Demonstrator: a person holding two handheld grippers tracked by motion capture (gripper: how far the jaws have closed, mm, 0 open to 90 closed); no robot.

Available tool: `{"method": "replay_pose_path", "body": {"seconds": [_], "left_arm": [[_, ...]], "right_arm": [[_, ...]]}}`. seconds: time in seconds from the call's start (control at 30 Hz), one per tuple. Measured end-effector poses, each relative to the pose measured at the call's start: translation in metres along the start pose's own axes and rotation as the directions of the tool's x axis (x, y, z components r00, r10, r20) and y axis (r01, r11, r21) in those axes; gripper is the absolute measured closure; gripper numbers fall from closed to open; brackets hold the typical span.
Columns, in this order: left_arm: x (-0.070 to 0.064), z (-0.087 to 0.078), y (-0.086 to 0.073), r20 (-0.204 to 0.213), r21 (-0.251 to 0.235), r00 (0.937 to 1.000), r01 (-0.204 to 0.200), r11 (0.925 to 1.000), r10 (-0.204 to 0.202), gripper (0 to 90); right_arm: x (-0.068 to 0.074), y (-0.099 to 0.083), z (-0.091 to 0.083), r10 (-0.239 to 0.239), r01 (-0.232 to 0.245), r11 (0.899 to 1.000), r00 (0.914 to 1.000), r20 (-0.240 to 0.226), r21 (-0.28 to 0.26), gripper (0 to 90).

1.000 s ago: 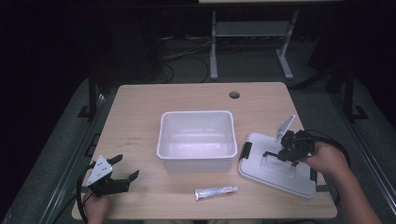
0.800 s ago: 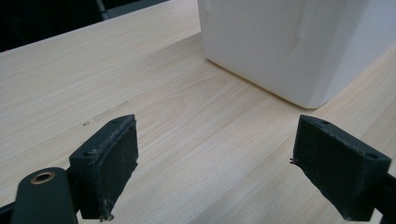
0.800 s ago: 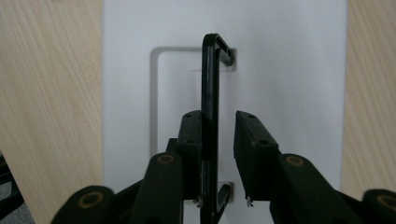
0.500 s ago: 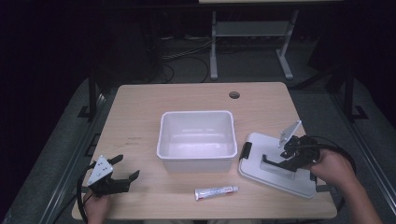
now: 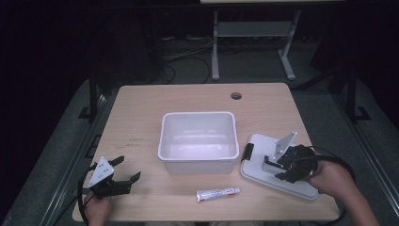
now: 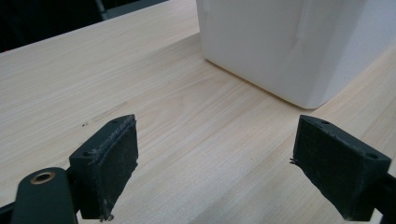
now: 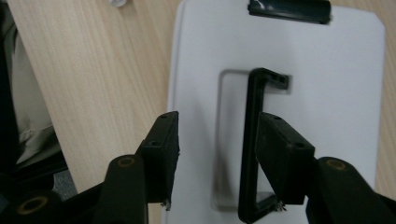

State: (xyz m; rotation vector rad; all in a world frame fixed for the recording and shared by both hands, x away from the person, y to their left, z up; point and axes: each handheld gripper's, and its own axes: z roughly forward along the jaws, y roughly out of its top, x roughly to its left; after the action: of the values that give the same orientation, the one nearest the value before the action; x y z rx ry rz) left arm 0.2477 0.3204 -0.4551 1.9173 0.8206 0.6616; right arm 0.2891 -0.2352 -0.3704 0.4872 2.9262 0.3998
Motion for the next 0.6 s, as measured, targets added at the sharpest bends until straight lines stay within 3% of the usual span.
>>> {"method": "replay_pose_path", "body": {"seconds": [0.6], "left_arm": [[0.001,-0.002,0.000,-0.002,-0.003,1.0000,0.001,1.0000,-0.001,13.5]], "right_arm": [[0.031,0.036,0.016,-0.106,0.106,0.994,0.9930,-0.052,-0.004,39.7]]}}
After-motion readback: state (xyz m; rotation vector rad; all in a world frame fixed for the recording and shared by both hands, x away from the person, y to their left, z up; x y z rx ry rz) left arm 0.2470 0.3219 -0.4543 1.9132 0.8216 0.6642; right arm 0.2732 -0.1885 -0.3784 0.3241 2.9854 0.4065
